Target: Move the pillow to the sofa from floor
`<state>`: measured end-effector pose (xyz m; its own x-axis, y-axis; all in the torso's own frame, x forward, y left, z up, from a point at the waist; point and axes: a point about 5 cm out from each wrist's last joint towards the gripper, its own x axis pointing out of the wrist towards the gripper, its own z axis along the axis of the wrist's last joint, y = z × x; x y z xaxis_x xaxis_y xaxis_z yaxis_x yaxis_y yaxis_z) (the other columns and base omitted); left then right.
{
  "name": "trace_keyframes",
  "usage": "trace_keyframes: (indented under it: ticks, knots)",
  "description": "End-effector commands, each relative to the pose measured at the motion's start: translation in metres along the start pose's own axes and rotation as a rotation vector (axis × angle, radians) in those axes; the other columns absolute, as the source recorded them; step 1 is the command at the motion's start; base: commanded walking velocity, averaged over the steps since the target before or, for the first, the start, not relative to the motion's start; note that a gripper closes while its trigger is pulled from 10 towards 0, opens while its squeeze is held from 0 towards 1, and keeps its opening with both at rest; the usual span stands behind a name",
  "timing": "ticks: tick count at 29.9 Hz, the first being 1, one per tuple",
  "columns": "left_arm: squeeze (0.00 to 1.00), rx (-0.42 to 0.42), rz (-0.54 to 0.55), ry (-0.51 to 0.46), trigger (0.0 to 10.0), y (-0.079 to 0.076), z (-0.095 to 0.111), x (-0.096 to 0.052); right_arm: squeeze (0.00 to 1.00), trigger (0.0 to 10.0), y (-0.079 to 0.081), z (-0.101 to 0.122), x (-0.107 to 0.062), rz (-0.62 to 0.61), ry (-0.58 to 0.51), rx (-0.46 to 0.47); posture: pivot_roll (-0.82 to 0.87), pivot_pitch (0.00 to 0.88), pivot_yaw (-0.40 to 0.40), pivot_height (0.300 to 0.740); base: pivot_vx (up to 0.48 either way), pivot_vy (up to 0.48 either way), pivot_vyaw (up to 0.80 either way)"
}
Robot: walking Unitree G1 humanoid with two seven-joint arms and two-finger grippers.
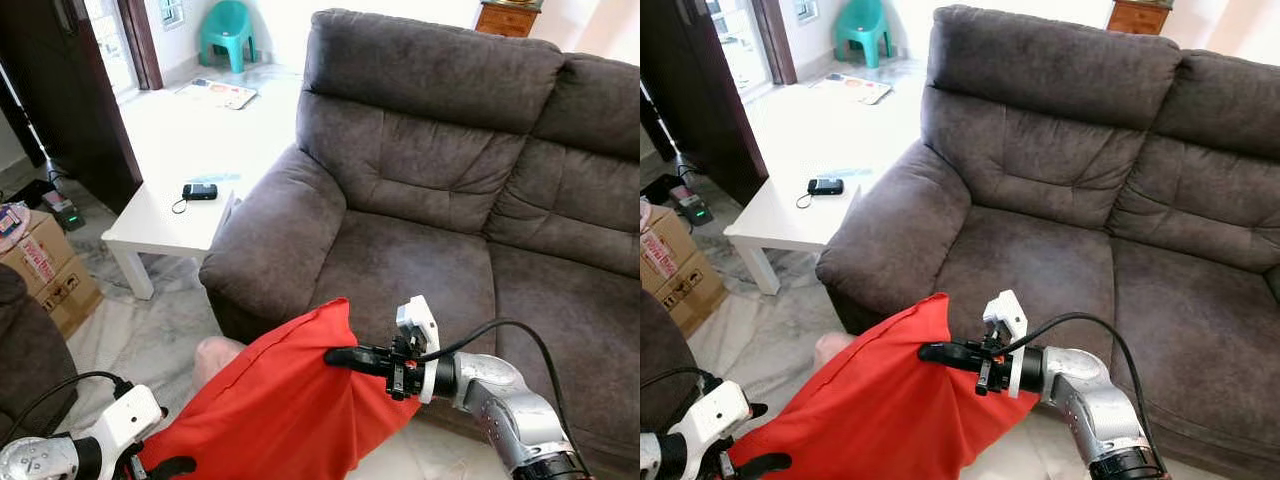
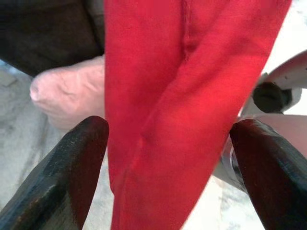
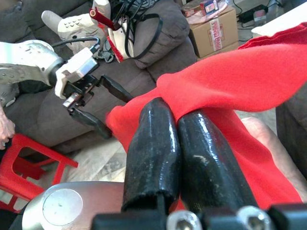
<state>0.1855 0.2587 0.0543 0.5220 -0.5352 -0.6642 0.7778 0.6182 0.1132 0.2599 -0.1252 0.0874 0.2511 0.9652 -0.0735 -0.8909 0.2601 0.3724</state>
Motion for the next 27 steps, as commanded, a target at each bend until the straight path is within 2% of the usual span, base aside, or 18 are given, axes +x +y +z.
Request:
trace_keyframes:
  ticks: [1, 13, 16, 21, 22, 23, 25, 27]
  knots:
    - [0.00, 0.023, 0.015, -0.001, 10.0, 0.002, 0.000, 0.002, 0.00, 10.0, 0.008, 0.028, 0.002, 0.077, -0.093, -0.095, 0.22, 0.000, -0.094, 0.740, 0.000, 0.000, 0.00]
    - [0.00, -0.052, -0.063, -0.014, 10.0, -0.008, -0.012, 0.018, 0.00, 10.0, 0.012, 0.030, -0.001, 0.103, -0.096, -0.093, 0.20, 0.000, -0.107, 0.740, 0.000, 0.000, 0.00]
    - [0.00, -0.065, -0.099, 0.020, 10.0, -0.012, -0.021, 0.022, 0.00, 10.0, 0.012, 0.031, -0.002, 0.105, -0.094, -0.095, 0.20, 0.000, -0.109, 0.740, 0.000, 0.000, 0.00]
    - [0.00, -0.005, -0.051, 0.112, 10.0, -0.009, -0.038, 0.024, 0.00, 10.0, 0.012, 0.031, -0.004, 0.102, -0.092, -0.094, 0.20, 0.000, -0.111, 0.740, 0.000, 0.000, 0.00]
    - [0.00, 0.012, 0.013, 0.116, 4.0, -0.004, -0.040, 0.025, 0.00, 10.0, 0.012, 0.031, -0.004, 0.100, -0.092, -0.095, 0.19, 0.000, -0.112, 0.740, 0.000, 0.000, 0.00]
    - [0.00, 0.004, 0.063, 0.118, 0.0, 0.001, -0.041, 0.025, 0.00, 10.0, 0.012, 0.031, -0.005, 0.099, -0.091, -0.094, 0.19, 0.000, -0.112, 0.740, 0.000, 0.000, 0.00]
    - [0.00, -0.003, 0.120, 0.111, 0.0, 0.006, -0.042, 0.025, 0.00, 10.0, 0.012, 0.031, -0.005, 0.094, -0.089, -0.094, 0.19, 0.000, -0.112, 0.740, 0.000, 0.000, 0.00]
    - [0.00, -0.013, 0.116, 0.105, 0.0, 0.005, -0.042, 0.024, 0.00, 10.0, 0.012, 0.031, -0.005, 0.092, -0.089, -0.093, 0.19, 0.000, -0.112, 0.740, 0.000, 0.000, 0.00]
